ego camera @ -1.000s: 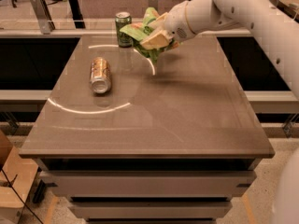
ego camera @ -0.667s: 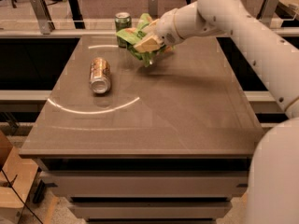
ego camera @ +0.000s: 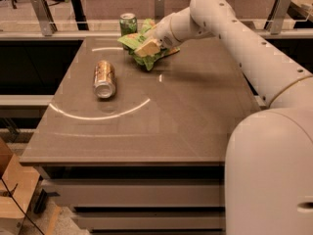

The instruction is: Move green rice chip bag near green can

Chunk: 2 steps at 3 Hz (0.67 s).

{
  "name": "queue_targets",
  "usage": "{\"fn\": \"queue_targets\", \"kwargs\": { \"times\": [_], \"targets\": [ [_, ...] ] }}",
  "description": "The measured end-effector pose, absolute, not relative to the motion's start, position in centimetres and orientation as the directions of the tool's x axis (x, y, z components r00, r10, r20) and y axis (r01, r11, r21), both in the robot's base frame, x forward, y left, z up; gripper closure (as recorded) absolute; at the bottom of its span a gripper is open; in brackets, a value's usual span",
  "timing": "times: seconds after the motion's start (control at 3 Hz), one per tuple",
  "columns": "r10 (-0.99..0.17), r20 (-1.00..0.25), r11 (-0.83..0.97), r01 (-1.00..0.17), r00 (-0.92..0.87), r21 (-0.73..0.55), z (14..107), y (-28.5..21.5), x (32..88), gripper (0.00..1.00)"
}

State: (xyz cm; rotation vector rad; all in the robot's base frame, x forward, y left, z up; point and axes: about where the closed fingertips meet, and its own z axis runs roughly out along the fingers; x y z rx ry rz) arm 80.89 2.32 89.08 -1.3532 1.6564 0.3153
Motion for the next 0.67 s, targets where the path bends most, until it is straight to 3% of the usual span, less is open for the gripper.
{"fn": "queue_targets", "kwargs": {
  "times": [0.33,0.67],
  "targets": [
    [-0.625,-0.779,0.352,-0.871,0.054,-0.343,88.96,2.55,80.78,0.00],
    [-0.625,-0.779,0.352,-0.871,0.054,-0.343,88.95,2.56,80.78,0.00]
  ]
}}
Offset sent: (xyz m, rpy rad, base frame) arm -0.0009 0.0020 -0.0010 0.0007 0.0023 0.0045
